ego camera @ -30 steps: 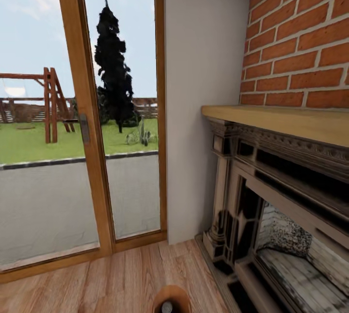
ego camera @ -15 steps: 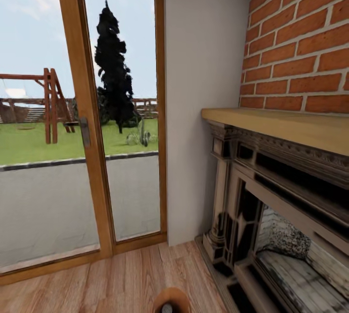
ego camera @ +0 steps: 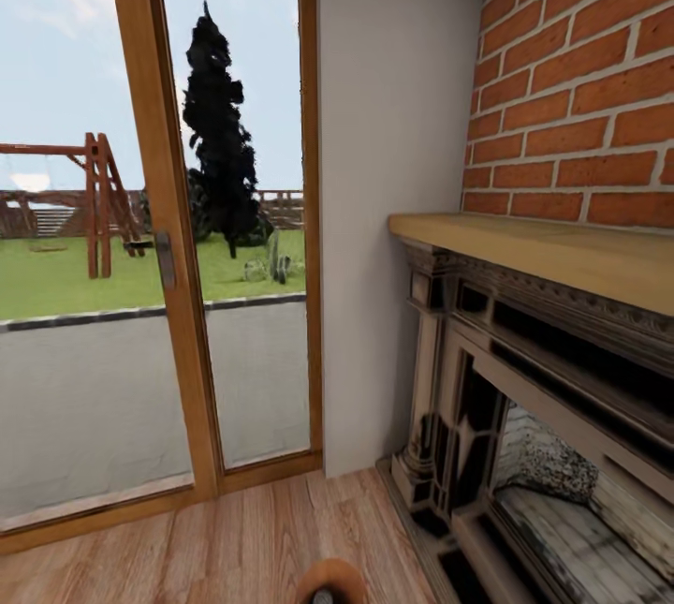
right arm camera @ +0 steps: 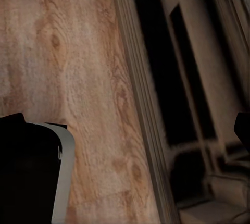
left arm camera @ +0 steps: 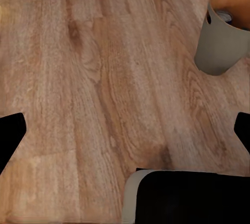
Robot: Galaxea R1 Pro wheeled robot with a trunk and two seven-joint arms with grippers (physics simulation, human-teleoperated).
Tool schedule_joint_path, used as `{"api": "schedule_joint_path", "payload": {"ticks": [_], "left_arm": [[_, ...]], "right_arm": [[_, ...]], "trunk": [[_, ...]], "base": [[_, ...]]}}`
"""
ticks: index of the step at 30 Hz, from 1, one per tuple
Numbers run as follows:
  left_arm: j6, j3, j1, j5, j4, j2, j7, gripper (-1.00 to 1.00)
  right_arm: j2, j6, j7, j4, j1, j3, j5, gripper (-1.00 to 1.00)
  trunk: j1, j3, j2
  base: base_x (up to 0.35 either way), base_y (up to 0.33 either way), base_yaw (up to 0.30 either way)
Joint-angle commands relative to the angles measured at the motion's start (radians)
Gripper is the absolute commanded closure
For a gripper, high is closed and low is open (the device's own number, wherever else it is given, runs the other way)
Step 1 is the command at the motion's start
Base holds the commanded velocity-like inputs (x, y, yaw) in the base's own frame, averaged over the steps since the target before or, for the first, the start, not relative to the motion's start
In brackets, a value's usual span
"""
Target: Put the three can of soda from the living room inside the tash can in the kitchen.
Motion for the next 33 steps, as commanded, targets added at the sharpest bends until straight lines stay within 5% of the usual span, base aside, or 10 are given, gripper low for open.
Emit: {"api": "schedule_joint_path", "payload": {"ticks": [1,10,20,33], "left_arm": [[0.000,-0.001,0.000,-0.001,0.000,0.000,0.009,-1.00],[0.011,-0.004,-0.003,-0.004,0.000,-0.001,0.038,-1.00],[0.144,0.002,-0.024,0.000,-0.007,-0.003,0.046,-1.00],[0.151,0.002,-0.079,0.000,-0.010,-0.004,0.047,-1.00]], "right_arm": [[-0.001,0.001,0.000,0.000,0.000,0.000,0.000,-1.00],[0.003,0.004,0.000,-0.005,-0.001,-0.002,0.000,-1.00],[0.007,0.004,0.011,-0.013,-0.003,0.001,0.012,-1.00],[0.009,0.004,0.013,-0.014,-0.003,0.004,0.013,-1.00]], "trunk": [[-0.004,0.003,0.007],[-0.038,0.031,0.070],[-0.038,0.031,0.070],[-0.038,0.031,0.070]], "base": [[0.000,0.000,0.000],[0.000,0.000,0.000],[0.000,0.000,0.000],[0.000,0.000,0.000]]}}
